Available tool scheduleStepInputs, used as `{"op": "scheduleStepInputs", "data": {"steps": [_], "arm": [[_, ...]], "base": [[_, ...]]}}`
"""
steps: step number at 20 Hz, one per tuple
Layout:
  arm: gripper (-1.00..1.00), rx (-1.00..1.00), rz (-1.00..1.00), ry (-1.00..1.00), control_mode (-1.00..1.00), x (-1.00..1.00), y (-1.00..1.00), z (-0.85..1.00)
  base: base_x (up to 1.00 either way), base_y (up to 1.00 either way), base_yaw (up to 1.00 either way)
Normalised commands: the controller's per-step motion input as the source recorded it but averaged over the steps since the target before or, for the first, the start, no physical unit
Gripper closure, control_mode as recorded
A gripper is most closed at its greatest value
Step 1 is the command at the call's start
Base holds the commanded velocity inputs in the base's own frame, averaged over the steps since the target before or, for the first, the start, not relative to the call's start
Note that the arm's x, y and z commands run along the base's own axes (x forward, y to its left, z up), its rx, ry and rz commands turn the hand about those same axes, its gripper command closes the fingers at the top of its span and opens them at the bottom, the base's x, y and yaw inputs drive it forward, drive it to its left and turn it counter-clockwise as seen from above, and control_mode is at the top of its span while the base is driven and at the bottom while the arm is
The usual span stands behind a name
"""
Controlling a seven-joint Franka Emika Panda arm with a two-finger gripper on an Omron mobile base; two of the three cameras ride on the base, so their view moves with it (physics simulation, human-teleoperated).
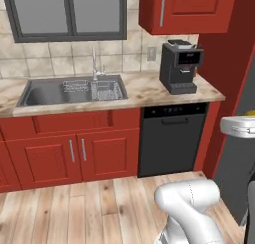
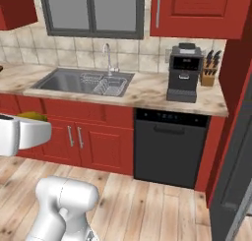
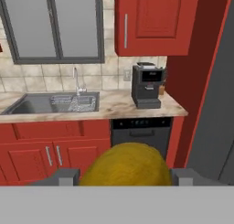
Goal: Retrieve a lemon from the fridge and place it on the cutting board with the fish.
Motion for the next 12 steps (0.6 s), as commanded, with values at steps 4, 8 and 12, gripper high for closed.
{"op": "scheduleStepInputs", "data": {"steps": [4, 8, 12], "arm": [[1.0, 0.0, 0.0, 0.0, 1.0, 0.0, 0.0, 0.0], [1.0, 0.0, 0.0, 0.0, 1.0, 0.0, 0.0, 0.0], [1.0, 0.0, 0.0, 0.0, 1.0, 0.0, 0.0, 0.0]], "base": [[0.21, 0.84, 0.0], [0.23, 0.79, 0.0], [0.23, 0.83, 0.0]]}}
